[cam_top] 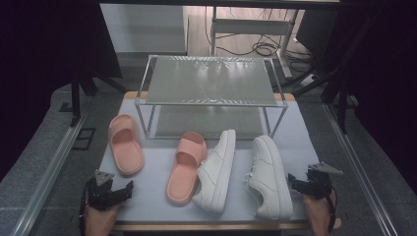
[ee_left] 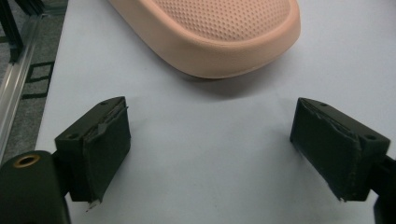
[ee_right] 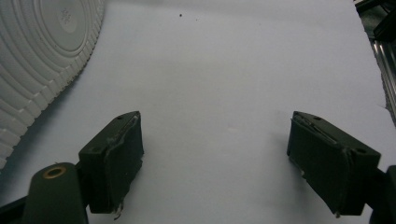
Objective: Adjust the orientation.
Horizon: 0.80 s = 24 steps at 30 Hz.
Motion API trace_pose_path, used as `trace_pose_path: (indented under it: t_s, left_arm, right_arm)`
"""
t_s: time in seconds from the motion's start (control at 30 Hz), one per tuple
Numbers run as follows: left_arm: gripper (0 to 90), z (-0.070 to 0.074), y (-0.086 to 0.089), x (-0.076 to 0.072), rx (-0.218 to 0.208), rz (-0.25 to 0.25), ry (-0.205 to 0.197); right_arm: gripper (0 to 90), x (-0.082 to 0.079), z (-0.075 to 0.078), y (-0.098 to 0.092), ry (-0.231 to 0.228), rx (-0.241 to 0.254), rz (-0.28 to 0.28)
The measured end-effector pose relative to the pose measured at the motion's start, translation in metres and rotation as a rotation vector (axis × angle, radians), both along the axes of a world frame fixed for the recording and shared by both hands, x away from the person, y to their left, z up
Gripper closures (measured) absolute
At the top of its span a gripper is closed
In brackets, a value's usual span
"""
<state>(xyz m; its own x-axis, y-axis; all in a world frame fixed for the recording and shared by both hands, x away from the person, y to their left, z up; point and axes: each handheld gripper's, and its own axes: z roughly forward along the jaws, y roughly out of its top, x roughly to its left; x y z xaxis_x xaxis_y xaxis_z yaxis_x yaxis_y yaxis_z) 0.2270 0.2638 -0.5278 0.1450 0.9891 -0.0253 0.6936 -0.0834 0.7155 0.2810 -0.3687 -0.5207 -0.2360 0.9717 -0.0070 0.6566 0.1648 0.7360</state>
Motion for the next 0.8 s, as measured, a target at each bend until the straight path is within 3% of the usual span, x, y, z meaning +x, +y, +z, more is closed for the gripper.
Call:
trace_pose_path:
  t_s: [0.17, 0.47, 0.8]
  left_arm:
    - [14.8, -0.0009, -0.0031, -0.0026, 0.010, 0.007, -0.018]
    - [13.3, -0.0009, -0.0050, -0.0032, 0.012, 0.034, -0.014]
    - [14.8, 0.0001, -0.0042, -0.0022, 0.017, 0.014, -0.009]
  right_arm:
    - [18.8, 0.0000, 0.0000, -0.0001, 0.000, 0.000, -0.001]
    - [18.8, 0.0002, 0.0000, 0.0002, 0.001, -0.003, -0.003]
    - [18.7, 0.0002, 0.0000, 0.0004, 0.001, -0.005, -0.003]
